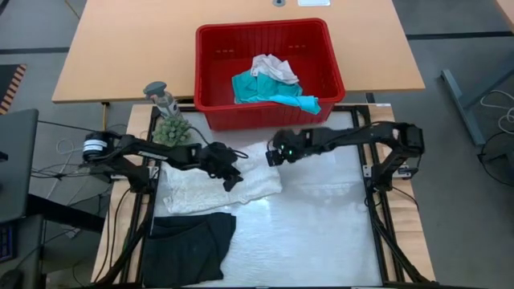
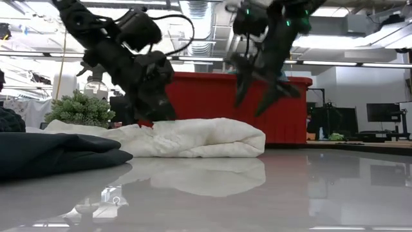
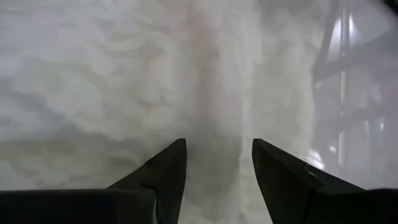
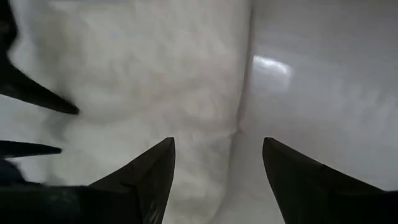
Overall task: Fold Laundry from Bin
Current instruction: Fold the white dress
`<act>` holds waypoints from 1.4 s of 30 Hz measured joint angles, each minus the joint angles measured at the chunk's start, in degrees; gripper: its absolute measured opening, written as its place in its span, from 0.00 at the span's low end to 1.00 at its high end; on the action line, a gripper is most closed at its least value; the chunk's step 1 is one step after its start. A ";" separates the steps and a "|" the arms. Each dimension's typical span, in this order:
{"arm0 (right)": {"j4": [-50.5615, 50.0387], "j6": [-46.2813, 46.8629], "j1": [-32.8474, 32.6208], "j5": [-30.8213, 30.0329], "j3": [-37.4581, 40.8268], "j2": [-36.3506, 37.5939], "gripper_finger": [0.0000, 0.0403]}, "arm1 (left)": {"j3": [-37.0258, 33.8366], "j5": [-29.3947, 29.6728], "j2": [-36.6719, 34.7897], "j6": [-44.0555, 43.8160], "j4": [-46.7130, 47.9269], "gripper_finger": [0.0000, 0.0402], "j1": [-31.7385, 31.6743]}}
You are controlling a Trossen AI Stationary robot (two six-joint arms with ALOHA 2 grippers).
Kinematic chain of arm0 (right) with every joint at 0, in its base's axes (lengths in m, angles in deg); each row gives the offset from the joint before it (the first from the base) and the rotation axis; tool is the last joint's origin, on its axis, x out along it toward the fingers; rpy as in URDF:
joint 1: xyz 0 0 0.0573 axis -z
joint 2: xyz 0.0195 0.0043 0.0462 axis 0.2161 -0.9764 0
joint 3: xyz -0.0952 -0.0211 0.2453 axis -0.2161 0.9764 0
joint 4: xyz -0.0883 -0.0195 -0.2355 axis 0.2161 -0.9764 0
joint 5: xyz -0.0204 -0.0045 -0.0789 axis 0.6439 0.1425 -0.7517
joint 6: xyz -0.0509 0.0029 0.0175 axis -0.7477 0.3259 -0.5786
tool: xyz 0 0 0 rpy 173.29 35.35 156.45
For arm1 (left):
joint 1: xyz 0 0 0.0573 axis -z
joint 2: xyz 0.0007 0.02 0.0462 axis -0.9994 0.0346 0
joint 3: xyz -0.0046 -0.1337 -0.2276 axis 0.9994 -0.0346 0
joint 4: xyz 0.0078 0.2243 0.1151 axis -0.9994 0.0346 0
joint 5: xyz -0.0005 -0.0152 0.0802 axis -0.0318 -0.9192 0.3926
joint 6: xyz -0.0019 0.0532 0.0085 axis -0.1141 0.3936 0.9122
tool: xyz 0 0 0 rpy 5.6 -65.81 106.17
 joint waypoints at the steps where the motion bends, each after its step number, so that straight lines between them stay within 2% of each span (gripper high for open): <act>1: 2.21 1.26 -0.29 0.01 1.21 -0.68 0.67 | 0.55 0.04 1.22 0.07 0.06 0.43 0.04; 6: 11.99 3.56 -0.85 -0.03 3.45 -3.22 0.67 | 2.77 -0.19 6.42 0.07 0.52 0.43 -0.02; 12: 10.08 3.08 -0.16 -0.12 3.57 -6.02 0.67 | 3.21 -0.45 9.25 0.90 0.86 0.43 -0.11; 19: 9.33 1.44 0.85 0.42 3.43 -6.84 0.67 | 3.13 -0.48 9.32 1.16 0.94 0.43 -0.11; 23: 8.80 0.82 2.02 3.92 3.32 -10.37 0.67 | 3.07 -0.42 9.41 1.43 0.50 0.43 -0.11; 26: 13.26 -0.87 2.19 9.05 3.30 -13.50 0.67 | 3.04 -0.33 9.43 1.43 0.43 0.43 -0.11; 29: 18.48 -0.91 2.16 11.34 3.15 -15.91 0.66 | 3.03 -0.43 9.43 1.70 0.47 0.43 -0.11; 31: 19.05 -0.30 2.15 11.60 3.02 -16.40 0.62 | 3.01 -0.44 9.45 2.22 0.45 0.43 -0.11; 33: 18.68 -0.37 2.15 11.28 3.04 -16.47 0.54 | 3.01 -0.42 9.45 2.36 0.43 0.43 -0.11; 35: 17.86 -0.27 2.15 10.61 3.09 -16.50 0.41 | 3.01 -0.42 9.45 2.38 0.43 0.43 -0.11; 38: 16.07 -0.03 2.67 10.59 3.04 -16.25 0.17 | 2.97 -0.42 9.47 2.38 0.32 0.43 -0.11; 39: 15.57 -0.07 2.67 10.55 3.04 -16.19 0.14 | 2.97 -0.42 9.47 2.38 0.29 0.43 -0.11; 42: 12.62 1.23 2.65 10.34 3.02 -15.48 0.14 | 2.92 -0.83 9.54 2.86 -0.48 0.43 -0.11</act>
